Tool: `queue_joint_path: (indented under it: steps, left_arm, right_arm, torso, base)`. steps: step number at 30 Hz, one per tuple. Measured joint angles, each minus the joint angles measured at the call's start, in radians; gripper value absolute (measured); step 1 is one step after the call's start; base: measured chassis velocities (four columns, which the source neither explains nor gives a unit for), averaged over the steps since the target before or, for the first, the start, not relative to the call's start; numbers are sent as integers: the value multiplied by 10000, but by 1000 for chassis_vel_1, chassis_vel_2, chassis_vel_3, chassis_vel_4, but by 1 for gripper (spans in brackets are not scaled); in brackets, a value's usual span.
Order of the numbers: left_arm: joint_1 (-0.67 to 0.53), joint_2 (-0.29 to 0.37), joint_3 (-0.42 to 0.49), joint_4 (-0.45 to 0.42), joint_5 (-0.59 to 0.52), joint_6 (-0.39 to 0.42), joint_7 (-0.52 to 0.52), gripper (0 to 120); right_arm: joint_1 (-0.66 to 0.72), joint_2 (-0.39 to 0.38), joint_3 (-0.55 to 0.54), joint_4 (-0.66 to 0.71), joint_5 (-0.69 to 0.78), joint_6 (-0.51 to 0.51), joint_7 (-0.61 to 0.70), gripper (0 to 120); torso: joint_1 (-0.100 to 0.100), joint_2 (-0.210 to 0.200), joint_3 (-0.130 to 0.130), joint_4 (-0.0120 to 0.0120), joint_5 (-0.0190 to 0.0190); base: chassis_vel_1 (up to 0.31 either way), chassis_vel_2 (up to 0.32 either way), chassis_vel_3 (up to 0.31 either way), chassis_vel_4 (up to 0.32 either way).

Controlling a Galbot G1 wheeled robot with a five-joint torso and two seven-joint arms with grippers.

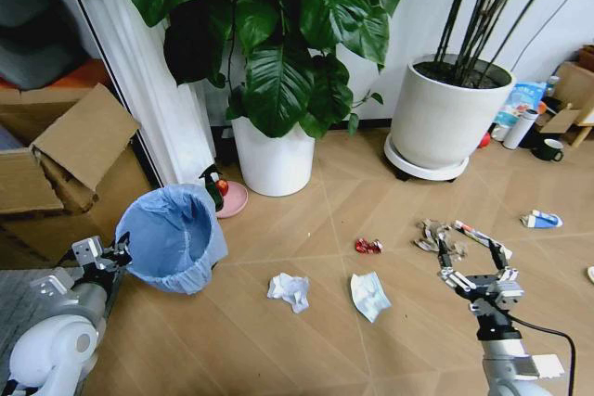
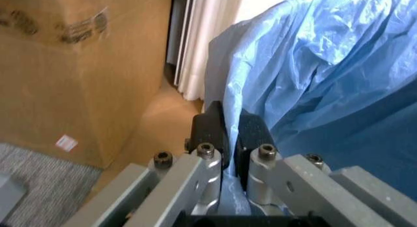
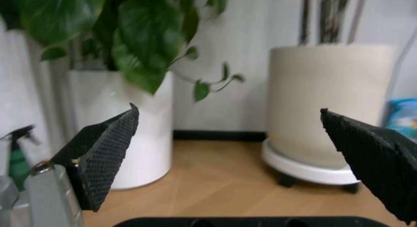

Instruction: Pick up the trash bin and place the garbage on the floor into it.

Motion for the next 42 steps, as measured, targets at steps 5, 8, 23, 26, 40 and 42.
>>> queue_joint_path:
  steps: [5,8,23,26,40,42]
  left_arm:
    - [167,142,-9,-61,-42,0,34,0]
    - [312,199,-48,-142,-46,0,54,0]
    - [566,171,-70,-217,244,-12,67,0]
    - [546,142,-68,-213,282,-11,50,0]
    - [476,428,-147,-56,145,29,3,0]
    - [458,410,-146,-14,141,30,2,0]
  right_arm:
    - [322,-942,-1397,-476,1045,-460,-297,100]
    - [593,-1684,-2260,-756,1527,-980,-381,100]
    - [3377,-4560,-7219,-2452,4359,-2438,-113,100]
    - [4150,-4642,-7963,-2771,4655,-2554,29,100]
    - [7196,-3605,-11152,-4976,5395,-3332,396,100]
    - [7512,-3337,-11459,-5402,5446,-3462,407,100]
  torso:
    - [-1,0,-2,-3,-2]
    - [-2,1,-3,-1,-5]
    - [-2,0,-1,-3,-6]
    - [-2,0,-1,-2,-6]
    - [-1,0,0,-1,-4]
    - [-1,0,-1,0,-7]
  base:
    - [-40,5,28,-1]
    - [0,0,0,0]
    - [0,0,0,0]
    - [0,0,0,0]
    - [0,0,0,0]
    - [0,0,0,0]
